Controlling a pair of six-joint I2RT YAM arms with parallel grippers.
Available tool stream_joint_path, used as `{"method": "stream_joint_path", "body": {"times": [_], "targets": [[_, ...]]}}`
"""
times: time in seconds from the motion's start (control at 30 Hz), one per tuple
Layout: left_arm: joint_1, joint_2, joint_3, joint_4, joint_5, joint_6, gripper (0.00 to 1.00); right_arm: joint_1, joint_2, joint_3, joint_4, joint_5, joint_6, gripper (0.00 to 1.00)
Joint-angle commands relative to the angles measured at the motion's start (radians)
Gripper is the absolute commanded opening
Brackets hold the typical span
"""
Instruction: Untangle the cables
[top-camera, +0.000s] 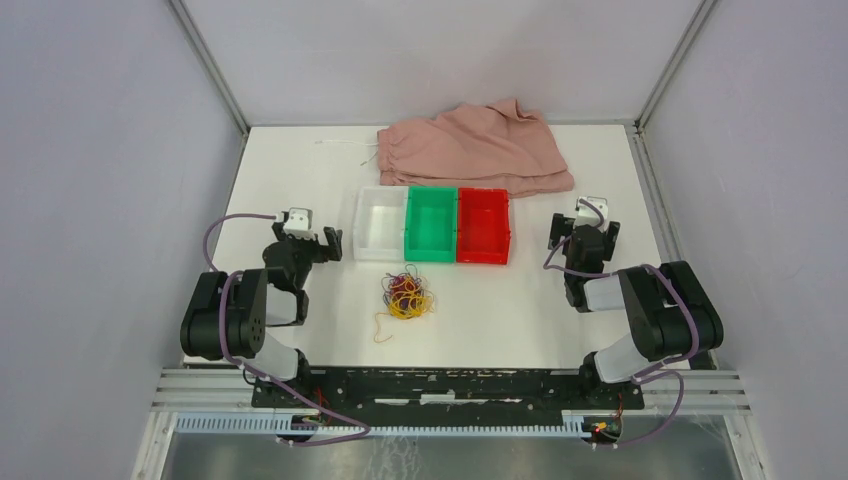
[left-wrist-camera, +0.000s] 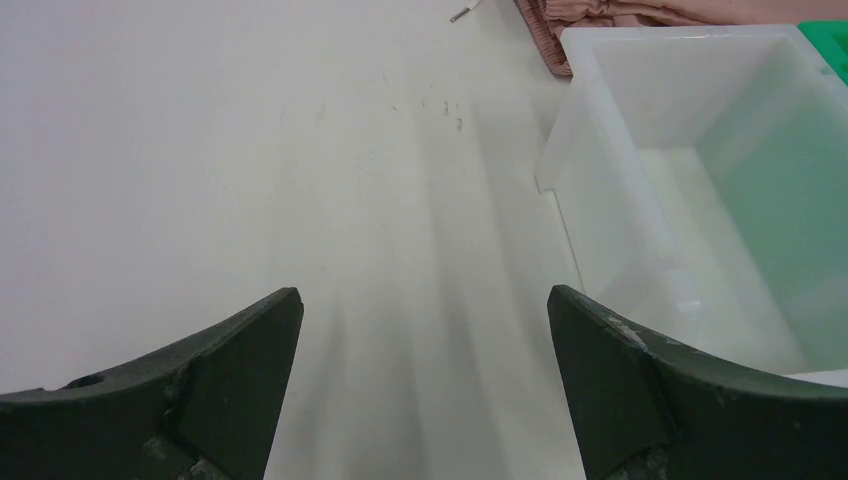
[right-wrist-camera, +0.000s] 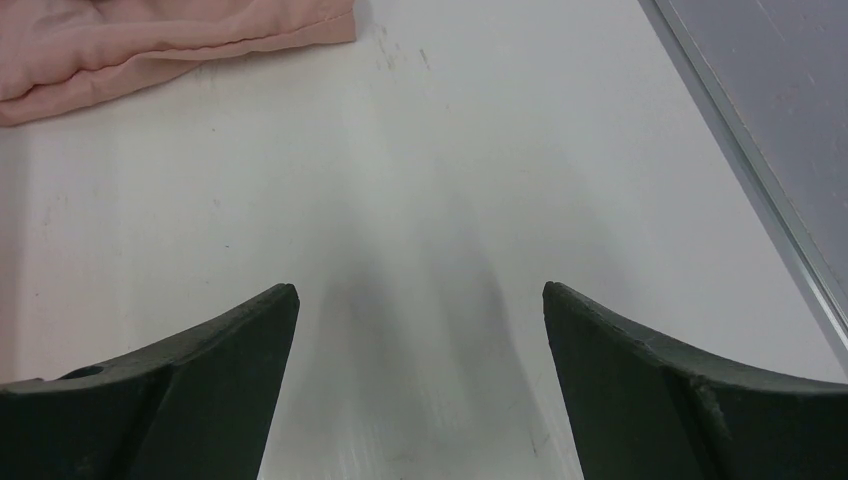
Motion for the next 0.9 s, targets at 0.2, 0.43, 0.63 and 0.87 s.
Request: {"method": "stream_joint_path", "body": {"times": [0.2, 0.43, 0.63, 0.87], "targets": [[-0.003, -0.01, 0.015, 0.042, -0.019, -0.004, 0.99, -0.008, -0.022, 0.033, 0.006, -0.02, 0.008, 0.99], [0.001, -0.042, 0.025, 0.015, -0.049, -0.018, 0.99, -0.02, -0.14, 0.028, -0.085, 0.031, 0.029, 1.0], [0.01, -0.161, 0.241, -0.531, 0.026, 0.044, 0.99, -0.022, -0.314, 0.304, -0.693, 0.207, 0.217, 0.99], [0.039, -0.221, 0.494, -1.066, 0.211, 0.143, 0.99, -0.021, -0.31, 0.541, -0.99, -0.132, 0.4, 0.99]]}}
